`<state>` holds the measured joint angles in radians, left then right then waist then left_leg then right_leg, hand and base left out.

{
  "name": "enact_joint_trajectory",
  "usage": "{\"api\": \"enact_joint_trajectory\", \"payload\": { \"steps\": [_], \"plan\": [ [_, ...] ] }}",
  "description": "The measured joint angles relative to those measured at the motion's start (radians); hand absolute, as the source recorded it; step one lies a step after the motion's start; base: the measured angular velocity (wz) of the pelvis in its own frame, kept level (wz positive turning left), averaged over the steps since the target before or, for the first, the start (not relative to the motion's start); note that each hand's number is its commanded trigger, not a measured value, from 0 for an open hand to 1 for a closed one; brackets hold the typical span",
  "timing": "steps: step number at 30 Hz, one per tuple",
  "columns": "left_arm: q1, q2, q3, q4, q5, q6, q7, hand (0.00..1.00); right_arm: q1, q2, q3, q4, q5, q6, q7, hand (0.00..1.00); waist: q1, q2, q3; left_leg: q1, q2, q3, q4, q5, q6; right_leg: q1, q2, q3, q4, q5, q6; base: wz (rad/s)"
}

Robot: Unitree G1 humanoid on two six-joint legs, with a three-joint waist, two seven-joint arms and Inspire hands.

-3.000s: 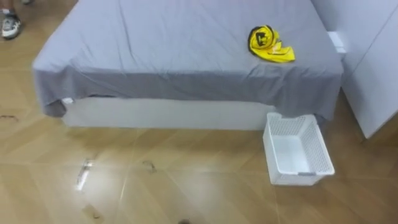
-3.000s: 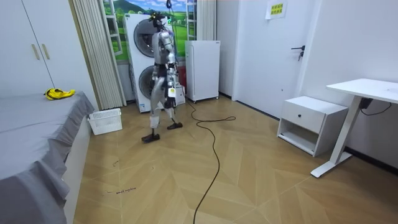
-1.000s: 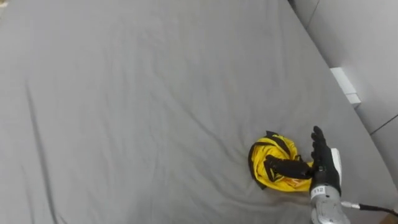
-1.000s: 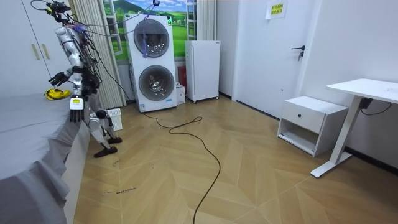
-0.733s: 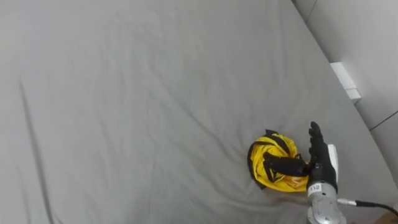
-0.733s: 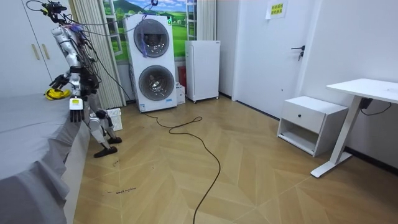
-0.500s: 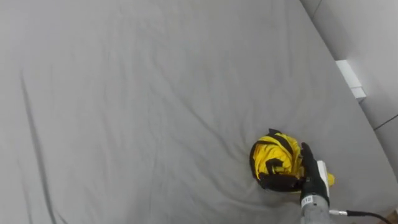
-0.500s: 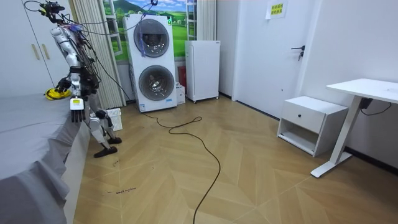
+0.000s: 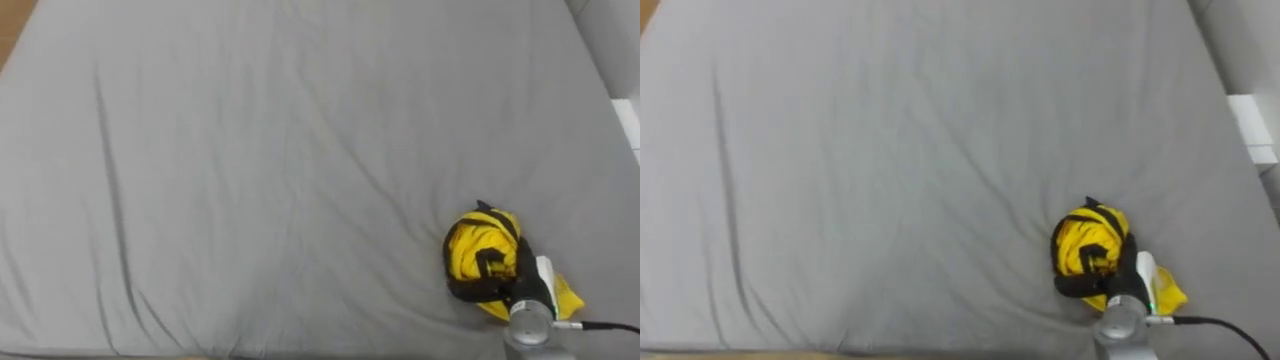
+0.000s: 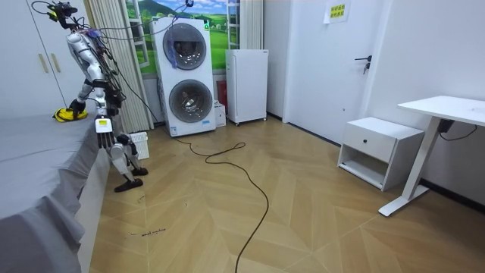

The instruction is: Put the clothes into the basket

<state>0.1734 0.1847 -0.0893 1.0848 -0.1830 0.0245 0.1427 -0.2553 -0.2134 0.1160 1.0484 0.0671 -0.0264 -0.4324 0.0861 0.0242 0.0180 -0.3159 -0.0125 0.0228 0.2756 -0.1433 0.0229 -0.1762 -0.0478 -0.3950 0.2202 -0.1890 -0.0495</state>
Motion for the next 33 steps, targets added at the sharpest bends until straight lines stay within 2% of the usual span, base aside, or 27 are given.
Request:
{"api": "enact_joint_trajectory", "payload": {
  "steps": [1,2,3,5,8,11,15,17,19,20,23,25,26,27,28,29,31,32,33],
  "plan": [
    [-0.007,0.002,-0.004,0.006,0.0,0.0,0.0,0.0,-0.005,-0.005,-0.003,0.003,0.007,0.0,-0.005,0.18,0.001,0.0,0.0,-0.009,-0.001,0.0,0.001,0.004,0.002,-0.009,-0.003,-0.005,0.005,-0.001,0.0,0.29],
    [-0.014,0.004,-0.009,0.015,0.0,0.0,0.0,0.0,-0.018,-0.012,-0.014,0.013,0.009,0.0,-0.013,0.87,0.003,0.001,0.0005,-0.024,-0.001,0.0,0.007,0.011,0.005,-0.025,-0.008,-0.015,0.011,-0.001,0.0,0.26],
    [-0.019,0.005,-0.015,0.021,0.0,0.0,0.0,0.0,-0.035,-0.018,-0.021,0.035,0.014,-0.006,-0.02,1.0,0.004,0.003,0.0018,-0.039,-0.001,-0.003,0.01,0.016,0.008,-0.04,-0.012,-0.021,0.02,-0.001,0.001,0.23],
    [-0.026,0.005,-0.023,0.03,-0.001,0.001,0.0,0.0,-0.058,-0.022,-0.029,0.053,0.03,-0.006,-0.045,1.0,0.008,0.005,0.0031,-0.058,-0.004,-0.006,0.015,0.021,0.012,-0.061,-0.018,-0.023,0.033,-0.001,0.002,0.09],
    [-0.048,0.004,-0.034,0.034,0.0,0.004,-0.002,0.0,-0.118,-0.043,-0.054,0.094,0.104,-0.013,-0.091,1.0,0.009,0.022,0.0135,-0.105,-0.009,-0.016,0.031,0.026,0.019,-0.103,-0.023,-0.02,0.054,-0.002,0.003,0.12],
    [-0.07,0.005,-0.049,0.035,-0.001,0.005,-0.002,0.0,-0.162,-0.108,-0.088,0.131,0.155,-0.016,-0.119,1.0,0.028,0.036,0.0179,-0.137,-0.017,-0.015,0.03,0.043,0.028,-0.144,-0.033,-0.016,0.071,0.001,0.008,0.04],
    [-0.07,0.004,-0.071,0.035,-0.001,0.023,-0.002,0.0,-0.173,-0.184,-0.111,0.135,0.209,-0.015,-0.12,1.0,0.032,0.065,0.0157,-0.141,-0.029,-0.014,0.009,0.059,0.038,-0.159,-0.039,-0.013,0.075,0.005,0.015,0.0],
    [-0.071,0.005,-0.07,0.031,0.0,0.024,0.002,0.0,-0.173,-0.194,-0.119,0.143,0.211,-0.015,-0.12,1.0,0.033,0.066,0.0146,-0.129,-0.032,-0.009,-0.013,0.068,0.039,-0.16,-0.042,-0.003,0.075,0.005,0.016,0.0],
    [-0.071,0.005,-0.072,0.018,-0.001,0.026,0.003,0.0,-0.173,-0.195,-0.118,0.152,0.214,-0.015,-0.117,1.0,0.033,0.065,0.0145,-0.116,-0.032,0.005,-0.027,0.071,0.039,-0.159,-0.041,0.04,0.078,0.004,0.017,0.0],
    [-0.071,0.005,-0.073,0.014,-0.001,0.026,0.003,0.0,-0.173,-0.195,-0.116,0.152,0.22,-0.015,-0.114,1.0,0.033,0.064,0.0144,-0.114,-0.032,0.008,-0.029,0.071,0.039,-0.159,-0.041,0.044,0.079,0.003,0.017,-0.11],
    [-0.085,0.005,-0.067,0.012,-0.001,0.02,0.003,0.0,-0.17,-0.185,-0.116,0.148,0.258,-0.015,-0.088,1.0,0.033,0.045,0.0129,-0.093,-0.031,0.03,-0.042,0.071,0.039,-0.156,-0.041,0.071,0.083,-0.003,0.018,-0.2],
    [-0.095,0.012,-0.065,-0.004,-0.001,0.013,0.007,0.0,-0.129,-0.167,-0.114,0.106,0.286,-0.015,-0.078,1.0,0.025,0.017,0.0105,-0.067,-0.032,0.043,-0.046,0.071,0.039,-0.135,-0.04,0.083,0.079,-0.007,0.02,-0.11],
    [-0.096,0.012,-0.063,-0.008,-0.001,0.008,0.008,0.0,-0.117,-0.162,-0.116,0.098,0.288,-0.015,-0.076,1.0,0.022,0.01,0.0101,-0.059,-0.032,0.046,-0.047,0.071,0.039,-0.123,-0.038,0.084,0.072,-0.007,0.02,-0.04],
    [-0.095,0.012,-0.05,-0.015,0.0,-0.005,0.007,0.0,-0.084,-0.152,-0.12,0.081,0.287,-0.013,-0.072,1.0,0.019,-0.01,0.0081,-0.031,-0.032,0.057,-0.057,0.071,0.039,-0.099,-0.038,0.096,0.065,-0.007,0.02,0.0],
    [-0.089,0.012,-0.029,-0.028,0.0,-0.007,0.007,0.0,-0.043,-0.146,-0.12,0.05,0.282,-0.008,-0.062,1.0,0.004,-0.028,0.005,0.004,-0.034,0.062,-0.072,0.071,0.039,-0.063,-0.038,0.106,0.046,-0.009,0.023,0.04],
    [-0.085,0.013,-0.022,-0.03,-0.001,-0.009,0.007,0.0,-0.019,-0.145,-0.121,0.03,0.277,-0.006,-0.054,1.0,-0.004,-0.035,0.0031,0.023,-0.035,0.068,-0.082,0.071,0.039,-0.042,-0.036,0.109,0.036,-0.01,0.025,0.07],
    [-0.077,0.014,0.005,-0.035,0.0,-0.011,0.007,0.0,0.067,-0.141,-0.132,-0.051,0.253,-0.003,-0.043,1.0,-0.013,-0.064,-0.0055,0.076,-0.035,0.099,-0.103,0.071,0.039,0.007,-0.031,0.128,0.014,-0.011,0.028,-0.08],
    [-0.066,0.015,0.015,-0.035,0.0,-0.011,0.007,0.0,0.119,-0.136,-0.139,-0.111,0.246,-0.003,-0.032,1.0,-0.023,-0.08,-0.0136,0.106,-0.034,0.117,-0.109,0.07,0.038,0.036,-0.023,0.143,-0.004,-0.008,0.032,-0.24],
    [-0.055,0.014,0.015,-0.035,0.001,-0.011,0.005,0.0,0.172,-0.135,-0.143,-0.178,0.244,-0.003,-0.023,1.0,-0.035,-0.087,-0.0171,0.139,-0.033,0.118,-0.108,0.058,0.033,0.068,-0.02,0.15,-0.02,-0.006,0.033,-0.3]
  ]
}}
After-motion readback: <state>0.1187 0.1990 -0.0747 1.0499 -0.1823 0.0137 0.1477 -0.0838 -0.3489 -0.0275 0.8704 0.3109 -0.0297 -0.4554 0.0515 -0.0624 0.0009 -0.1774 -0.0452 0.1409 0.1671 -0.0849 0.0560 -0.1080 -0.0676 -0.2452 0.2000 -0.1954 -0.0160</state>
